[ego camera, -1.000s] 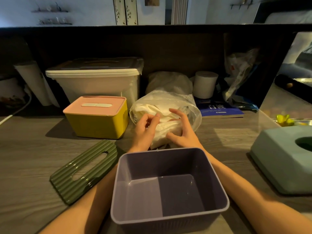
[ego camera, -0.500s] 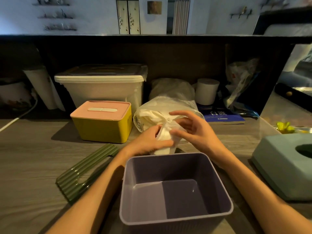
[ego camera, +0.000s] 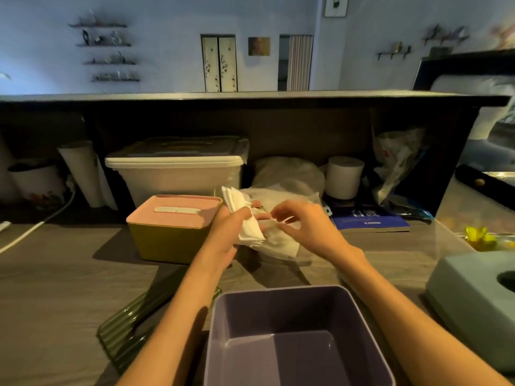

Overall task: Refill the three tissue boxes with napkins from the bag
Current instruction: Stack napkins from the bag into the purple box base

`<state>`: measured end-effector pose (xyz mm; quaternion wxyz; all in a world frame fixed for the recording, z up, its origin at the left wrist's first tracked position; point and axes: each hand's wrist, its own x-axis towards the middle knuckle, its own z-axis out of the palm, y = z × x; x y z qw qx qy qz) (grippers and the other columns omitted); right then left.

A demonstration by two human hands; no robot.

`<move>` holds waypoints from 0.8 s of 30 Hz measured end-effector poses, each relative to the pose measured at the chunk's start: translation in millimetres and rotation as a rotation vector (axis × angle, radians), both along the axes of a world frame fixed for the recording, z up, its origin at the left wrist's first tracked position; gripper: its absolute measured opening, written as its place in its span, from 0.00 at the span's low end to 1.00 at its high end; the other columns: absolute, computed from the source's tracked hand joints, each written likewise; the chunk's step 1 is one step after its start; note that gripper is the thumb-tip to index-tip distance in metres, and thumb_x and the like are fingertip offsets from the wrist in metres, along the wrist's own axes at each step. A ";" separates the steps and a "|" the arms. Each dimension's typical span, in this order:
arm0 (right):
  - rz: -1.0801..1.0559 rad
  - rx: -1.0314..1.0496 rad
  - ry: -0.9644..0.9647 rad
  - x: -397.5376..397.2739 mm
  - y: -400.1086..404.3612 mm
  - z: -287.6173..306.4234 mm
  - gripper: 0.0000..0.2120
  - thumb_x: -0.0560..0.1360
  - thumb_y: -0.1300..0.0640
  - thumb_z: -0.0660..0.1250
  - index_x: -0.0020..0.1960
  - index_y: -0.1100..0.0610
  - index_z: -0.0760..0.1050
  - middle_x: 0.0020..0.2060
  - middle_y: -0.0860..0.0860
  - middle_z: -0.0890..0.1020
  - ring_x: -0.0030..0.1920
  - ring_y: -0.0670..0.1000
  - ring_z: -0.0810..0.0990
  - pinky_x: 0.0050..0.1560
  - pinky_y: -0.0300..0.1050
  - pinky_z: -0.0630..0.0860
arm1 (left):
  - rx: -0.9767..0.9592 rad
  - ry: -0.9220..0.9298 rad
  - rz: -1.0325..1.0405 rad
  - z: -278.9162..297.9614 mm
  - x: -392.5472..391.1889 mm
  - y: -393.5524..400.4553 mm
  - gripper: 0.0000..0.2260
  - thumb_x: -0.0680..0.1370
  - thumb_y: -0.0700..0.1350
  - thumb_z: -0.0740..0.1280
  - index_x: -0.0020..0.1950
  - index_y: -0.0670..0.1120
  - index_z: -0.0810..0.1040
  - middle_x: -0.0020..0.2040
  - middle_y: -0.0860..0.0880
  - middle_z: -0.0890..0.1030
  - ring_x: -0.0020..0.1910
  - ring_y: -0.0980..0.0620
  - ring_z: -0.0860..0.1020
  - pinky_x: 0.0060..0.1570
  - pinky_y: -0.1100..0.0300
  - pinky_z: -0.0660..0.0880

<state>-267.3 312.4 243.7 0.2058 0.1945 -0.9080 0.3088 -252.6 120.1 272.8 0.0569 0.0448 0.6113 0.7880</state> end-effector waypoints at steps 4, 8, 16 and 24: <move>-0.057 0.092 -0.054 -9.0 -20.0 -18.9 0.26 0.75 0.48 0.74 0.71 0.50 0.73 0.65 0.47 0.79 0.62 0.46 0.76 0.65 0.48 0.75 | -0.081 -0.009 0.094 -8.3 -0.1 0.1 0.10 0.80 0.36 0.65 0.57 0.50 0.75 0.47 0.49 0.83 0.36 0.57 0.85 0.33 0.62 0.81; -0.168 0.226 0.003 -18.9 -34.0 -21.0 0.22 0.79 0.44 0.66 0.72 0.42 0.74 0.67 0.46 0.78 0.65 0.50 0.75 0.66 0.51 0.72 | -0.090 0.002 0.095 -10.3 -0.7 -7.3 0.13 0.80 0.38 0.66 0.64 0.47 0.76 0.53 0.44 0.85 0.47 0.48 0.85 0.42 0.54 0.83; -0.155 0.049 0.267 9.8 -19.2 -15.7 0.13 0.81 0.58 0.67 0.64 0.50 0.82 0.60 0.47 0.84 0.62 0.48 0.79 0.64 0.45 0.76 | -0.013 -0.005 0.150 -9.2 -1.9 -6.2 0.08 0.79 0.47 0.69 0.55 0.45 0.82 0.51 0.39 0.86 0.45 0.45 0.81 0.49 0.50 0.79; -0.152 -0.174 0.302 32.2 -1.2 -11.1 0.11 0.82 0.61 0.67 0.61 0.53 0.82 0.56 0.45 0.84 0.57 0.42 0.79 0.58 0.38 0.76 | -0.026 -0.041 0.139 -15.4 -3.2 -5.6 0.09 0.80 0.48 0.69 0.54 0.44 0.83 0.51 0.41 0.86 0.50 0.44 0.85 0.47 0.50 0.82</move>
